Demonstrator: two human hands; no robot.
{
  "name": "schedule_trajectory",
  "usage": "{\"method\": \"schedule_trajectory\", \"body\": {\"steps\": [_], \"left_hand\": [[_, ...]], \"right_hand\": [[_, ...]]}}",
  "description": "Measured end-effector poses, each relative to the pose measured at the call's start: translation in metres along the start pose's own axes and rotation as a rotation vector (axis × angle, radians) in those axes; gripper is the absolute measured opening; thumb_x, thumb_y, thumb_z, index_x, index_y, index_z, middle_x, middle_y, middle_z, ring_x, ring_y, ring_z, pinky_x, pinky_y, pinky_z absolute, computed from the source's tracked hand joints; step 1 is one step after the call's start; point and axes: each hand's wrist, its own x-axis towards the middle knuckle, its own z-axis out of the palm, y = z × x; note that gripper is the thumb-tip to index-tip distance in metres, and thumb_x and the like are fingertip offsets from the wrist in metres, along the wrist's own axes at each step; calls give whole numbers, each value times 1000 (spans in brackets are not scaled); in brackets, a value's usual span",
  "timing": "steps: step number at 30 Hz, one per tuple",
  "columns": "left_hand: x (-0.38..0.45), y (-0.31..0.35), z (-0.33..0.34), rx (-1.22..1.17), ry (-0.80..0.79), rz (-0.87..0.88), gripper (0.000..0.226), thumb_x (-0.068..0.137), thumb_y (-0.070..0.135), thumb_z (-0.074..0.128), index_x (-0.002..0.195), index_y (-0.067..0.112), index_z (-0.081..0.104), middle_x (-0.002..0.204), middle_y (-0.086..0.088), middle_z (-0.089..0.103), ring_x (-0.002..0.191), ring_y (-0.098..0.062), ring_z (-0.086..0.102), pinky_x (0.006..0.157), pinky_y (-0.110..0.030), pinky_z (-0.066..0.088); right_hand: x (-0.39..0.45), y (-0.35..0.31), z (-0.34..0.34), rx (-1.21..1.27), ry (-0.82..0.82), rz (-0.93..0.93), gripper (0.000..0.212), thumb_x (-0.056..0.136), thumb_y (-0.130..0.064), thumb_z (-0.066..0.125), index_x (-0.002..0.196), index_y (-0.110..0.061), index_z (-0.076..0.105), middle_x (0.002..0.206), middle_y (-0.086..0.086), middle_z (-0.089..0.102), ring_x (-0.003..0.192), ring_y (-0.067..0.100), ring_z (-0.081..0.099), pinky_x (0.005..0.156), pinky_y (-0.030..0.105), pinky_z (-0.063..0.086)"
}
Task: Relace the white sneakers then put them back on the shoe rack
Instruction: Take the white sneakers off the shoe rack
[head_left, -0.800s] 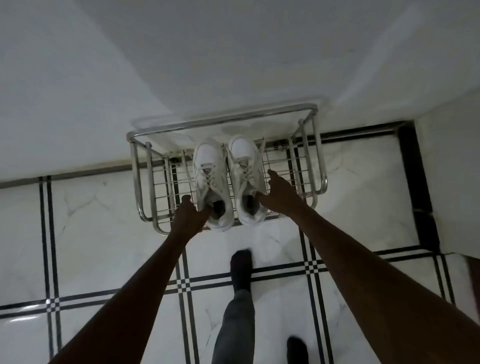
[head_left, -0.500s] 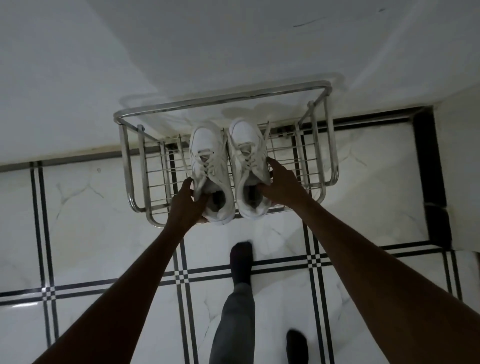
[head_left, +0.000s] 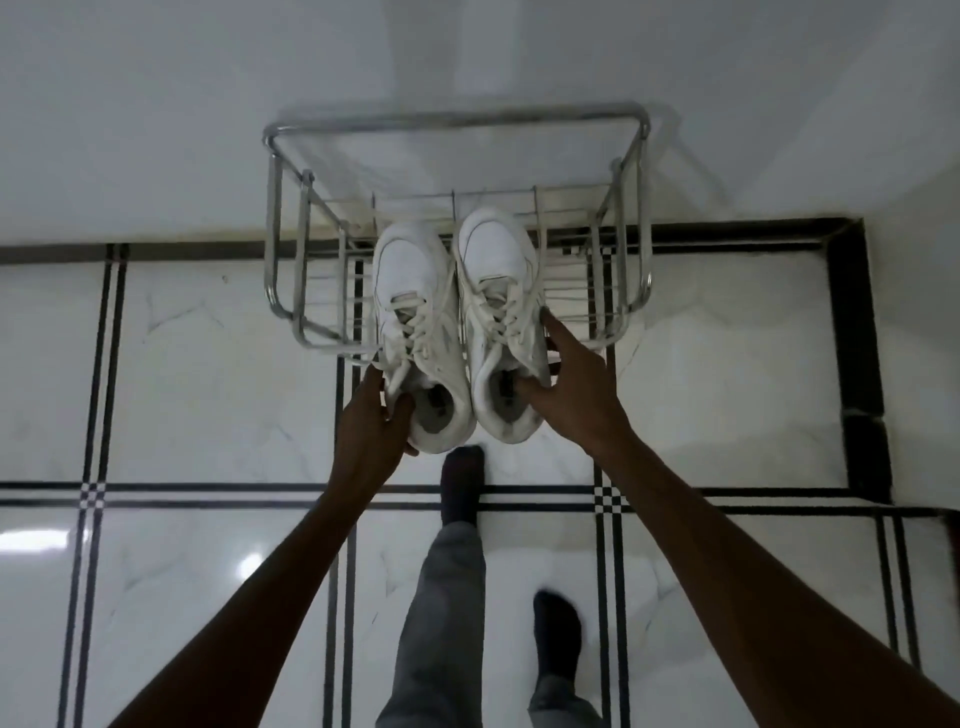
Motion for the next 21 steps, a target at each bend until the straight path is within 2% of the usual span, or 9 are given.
{"method": "schedule_trajectory", "body": {"steps": [2,4,7,9,12,15,16,18,21], "left_hand": [[-38,-19,12,0,27,1,34,101,25,54,135,18,53,109,-10,72,77,-29,75,71,-49,63],[-69,-37,22,-15,37,-4,28,103,19,55,130,15,56,108,-10,71,87,-30,73,74,-48,62],[-108,-68,40,-7,-4,2,24,104,11,53,128,12,55,98,-10,70,62,-14,70,49,-28,58],[-127,-95,52,-3,-23,-33,19,104,10,53,123,7,57,95,-14,70,56,-15,69,45,-32,58],[-140,-135,74,28,-42,-92,21,106,17,52,125,12,57,88,-12,73,51,-22,69,53,-46,61],[-138,-179,100,39,-65,-121,23,106,15,50,129,11,55,90,-13,71,52,-22,68,45,-25,56],[-133,-191,107,43,-74,-118,25,106,12,50,130,9,55,94,-16,71,55,-22,69,45,-26,57],[-124,-219,124,57,-83,-121,29,106,11,48,134,8,53,98,-18,72,56,-24,70,46,-31,59],[-101,-271,154,89,-82,-108,33,106,10,46,139,9,51,99,-20,71,54,-20,67,40,-18,51]], "right_hand": [[-40,20,8,51,4,1,84,87,-16,73,157,-25,28,128,0,65,89,12,65,75,20,58],[-74,42,19,92,-3,-1,85,85,-16,75,156,-25,29,136,0,61,103,11,63,87,26,58],[-115,82,40,136,-35,20,85,85,-12,76,156,-21,30,135,-8,57,115,2,54,84,1,47],[-134,106,56,153,-64,48,82,86,-9,74,155,-21,32,123,-13,58,103,-5,60,83,8,52],[-148,144,86,134,-84,72,81,85,-3,72,154,-18,33,112,-5,66,88,-4,64,75,11,54],[-147,187,125,85,-65,80,82,84,-7,73,155,-15,32,125,6,68,104,11,64,75,4,49],[-144,200,136,76,-66,91,82,84,-9,73,155,-16,32,130,6,65,108,11,63,77,6,50],[-136,226,161,60,-75,111,82,85,-12,71,156,-21,31,136,6,63,112,20,66,82,26,57],[-116,271,202,9,-68,129,81,86,-13,69,156,-22,30,140,9,60,115,28,65,89,43,58]]}}
